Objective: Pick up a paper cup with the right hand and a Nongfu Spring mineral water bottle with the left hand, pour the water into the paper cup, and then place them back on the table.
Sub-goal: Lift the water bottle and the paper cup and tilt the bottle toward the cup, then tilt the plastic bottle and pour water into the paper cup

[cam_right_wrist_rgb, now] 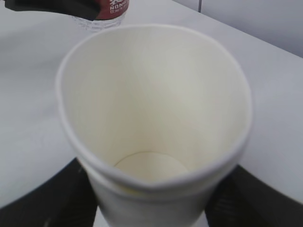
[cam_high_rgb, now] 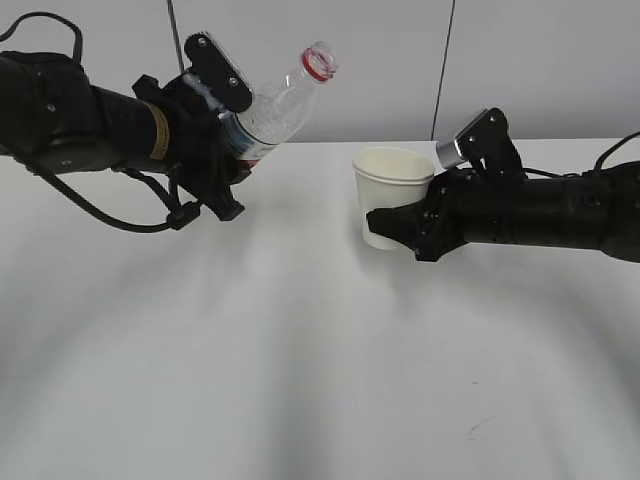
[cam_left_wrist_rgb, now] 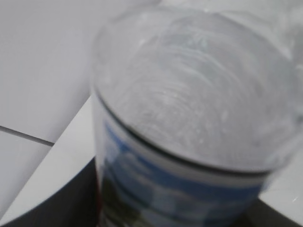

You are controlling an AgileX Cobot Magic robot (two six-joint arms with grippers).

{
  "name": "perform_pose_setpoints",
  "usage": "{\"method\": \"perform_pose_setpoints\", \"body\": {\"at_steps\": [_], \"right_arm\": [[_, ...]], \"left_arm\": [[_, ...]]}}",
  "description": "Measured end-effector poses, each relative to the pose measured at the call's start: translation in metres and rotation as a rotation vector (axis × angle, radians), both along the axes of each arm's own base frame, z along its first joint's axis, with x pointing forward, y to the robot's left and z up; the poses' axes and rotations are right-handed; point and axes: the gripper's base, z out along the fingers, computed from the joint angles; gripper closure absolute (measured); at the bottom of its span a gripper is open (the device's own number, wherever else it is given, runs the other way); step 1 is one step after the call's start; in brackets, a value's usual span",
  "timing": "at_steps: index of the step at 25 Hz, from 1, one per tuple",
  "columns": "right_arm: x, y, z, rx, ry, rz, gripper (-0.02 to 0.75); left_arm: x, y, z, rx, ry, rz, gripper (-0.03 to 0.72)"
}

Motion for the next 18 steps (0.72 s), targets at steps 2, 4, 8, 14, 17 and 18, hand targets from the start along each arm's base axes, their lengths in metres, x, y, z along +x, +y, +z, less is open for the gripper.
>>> {"method": "perform_pose_setpoints", "body": {"at_steps": [2, 4, 8, 14, 17, 18], "right_arm": [[0.002, 0.001, -0.001, 0.000, 0.007, 0.005, 0.298], [0.002, 0.001, -0.008, 0.004, 0.025, 0.018, 0.298], [0.001, 0.003, -0.018, 0.012, 0.045, 0.045, 0.298], [0.005, 0.009, -0.014, 0.000, 0.025, 0.091, 0.298], [0.007, 0.014, -0.011, 0.010, 0.019, 0.107, 0.298], [0.008, 0.015, -0.010, 0.010, 0.016, 0.112, 0.298]], "left_arm": [[0.000, -0.002, 0.002, 0.059, -0.018, -0.011, 0.326], [0.000, -0.003, 0.003, 0.107, -0.031, -0.024, 0.326], [-0.001, -0.004, 0.002, 0.175, -0.049, -0.047, 0.326], [-0.001, -0.002, 0.002, 0.234, -0.069, -0.064, 0.326], [0.000, -0.001, 0.002, 0.265, -0.081, -0.074, 0.326], [0.000, -0.001, 0.002, 0.273, -0.082, -0.074, 0.326]]}}
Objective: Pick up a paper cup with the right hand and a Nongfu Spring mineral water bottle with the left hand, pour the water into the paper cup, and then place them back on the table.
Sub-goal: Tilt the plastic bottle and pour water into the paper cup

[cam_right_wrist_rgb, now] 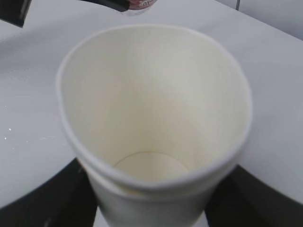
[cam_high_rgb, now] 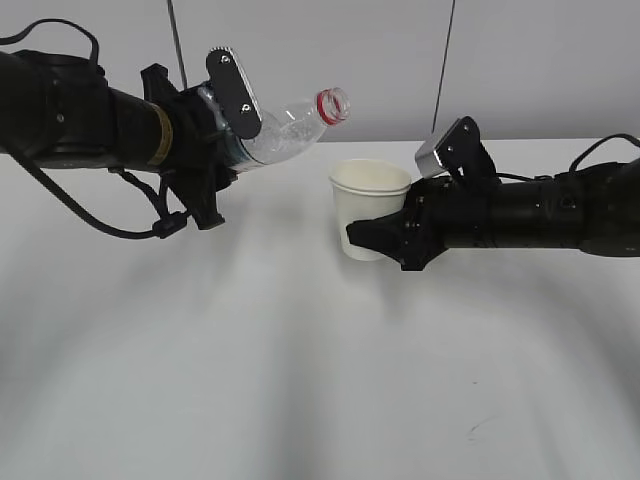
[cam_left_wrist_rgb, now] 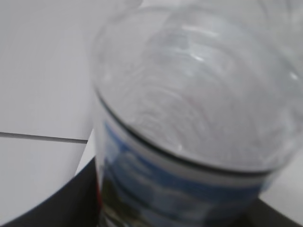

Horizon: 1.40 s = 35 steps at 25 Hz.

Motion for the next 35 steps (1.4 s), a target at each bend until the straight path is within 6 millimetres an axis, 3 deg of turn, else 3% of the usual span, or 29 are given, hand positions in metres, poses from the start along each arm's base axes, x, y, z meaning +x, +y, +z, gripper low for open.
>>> {"method": "perform_pose_setpoints", "body": {"at_steps": [6, 14, 35], "right_arm": [[0.004, 0.012, -0.006, -0.013, 0.039, 0.062, 0.298], [0.004, 0.012, -0.011, -0.022, 0.056, 0.069, 0.298], [-0.001, 0.018, -0.019, -0.028, 0.085, 0.140, 0.299]], "left_arm": [[0.001, 0.002, 0.000, 0.066, -0.025, -0.020, 0.327], [0.003, 0.009, 0.001, 0.191, -0.064, -0.005, 0.327], [0.004, 0.008, 0.004, 0.303, -0.126, -0.080, 0.328]]}}
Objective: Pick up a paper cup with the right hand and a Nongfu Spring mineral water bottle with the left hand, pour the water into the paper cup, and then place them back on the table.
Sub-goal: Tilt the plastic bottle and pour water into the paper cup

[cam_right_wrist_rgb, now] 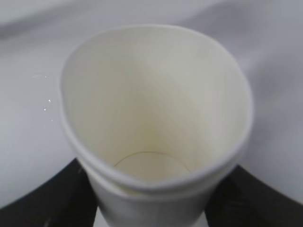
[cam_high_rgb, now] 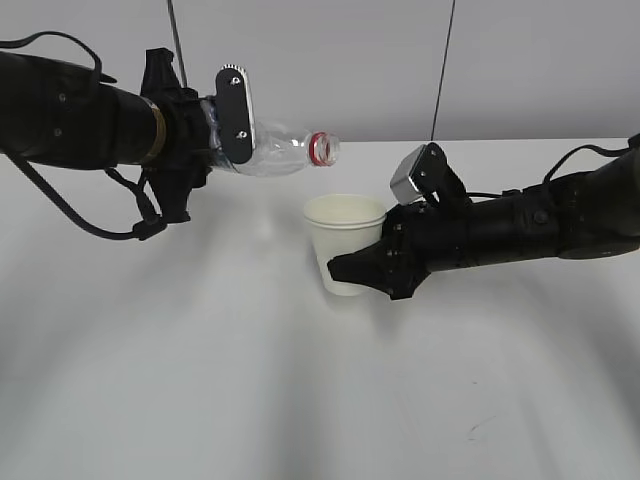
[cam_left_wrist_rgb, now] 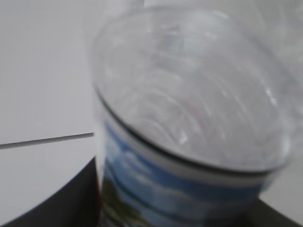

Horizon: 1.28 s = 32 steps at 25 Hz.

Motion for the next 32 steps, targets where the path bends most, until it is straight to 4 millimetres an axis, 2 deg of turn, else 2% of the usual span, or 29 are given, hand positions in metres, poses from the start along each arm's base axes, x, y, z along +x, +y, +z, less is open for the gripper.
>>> {"method": "perform_pose_setpoints", "body": {"at_steps": [10, 19, 27, 32], "right_arm": [[0.000, 0.000, 0.000, 0.006, 0.005, -0.001, 0.299], [-0.001, 0.002, 0.000, 0.010, 0.008, 0.011, 0.299], [-0.004, 0.008, 0.000, 0.011, 0.009, 0.028, 0.299], [-0.004, 0.008, 0.000, 0.008, 0.009, 0.032, 0.299]], "left_arm": [[0.002, 0.001, 0.003, 0.125, -0.062, -0.058, 0.328], [0.002, 0.001, 0.004, 0.158, -0.079, -0.083, 0.329], [-0.002, -0.011, 0.006, 0.194, -0.105, -0.113, 0.329], [-0.002, -0.011, 0.007, 0.219, -0.119, -0.122, 0.329]]}}
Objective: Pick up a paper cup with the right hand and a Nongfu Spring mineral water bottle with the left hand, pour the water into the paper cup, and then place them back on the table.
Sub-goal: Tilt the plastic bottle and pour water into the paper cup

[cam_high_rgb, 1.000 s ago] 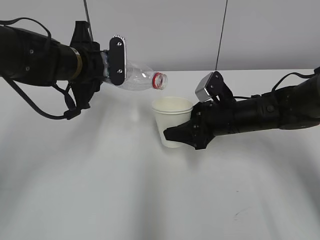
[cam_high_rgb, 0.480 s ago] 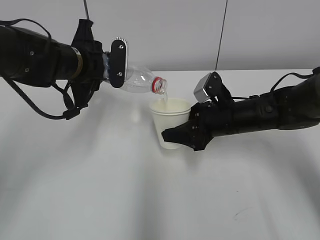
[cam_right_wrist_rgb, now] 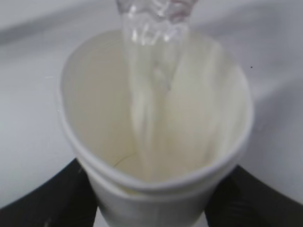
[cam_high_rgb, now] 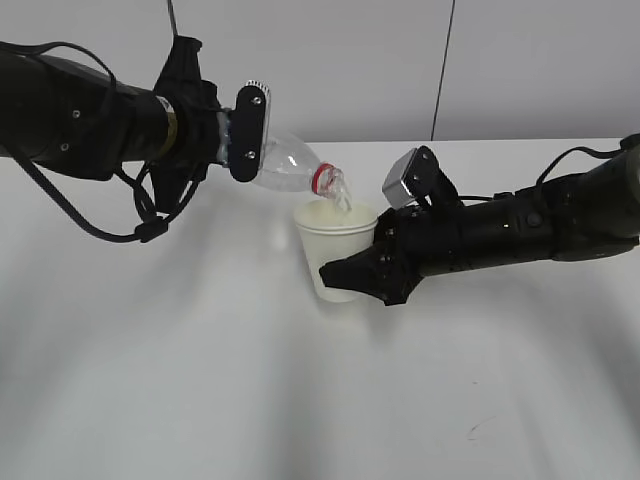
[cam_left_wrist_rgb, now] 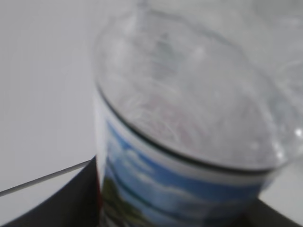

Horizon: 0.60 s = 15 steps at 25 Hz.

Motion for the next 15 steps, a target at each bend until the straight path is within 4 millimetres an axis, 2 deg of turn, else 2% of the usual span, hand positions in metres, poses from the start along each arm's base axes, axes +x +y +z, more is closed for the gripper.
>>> {"method": "perform_pose_setpoints", "body": {"at_steps": [15], "right_arm": [[-0.0022, 0.0000, -0.0016, -0.022, -0.003, 0.030, 0.299]], "left_arm": [[0.0005, 0.0013, 0.0006, 0.008, -0.008, 0.012, 0.330]]}}
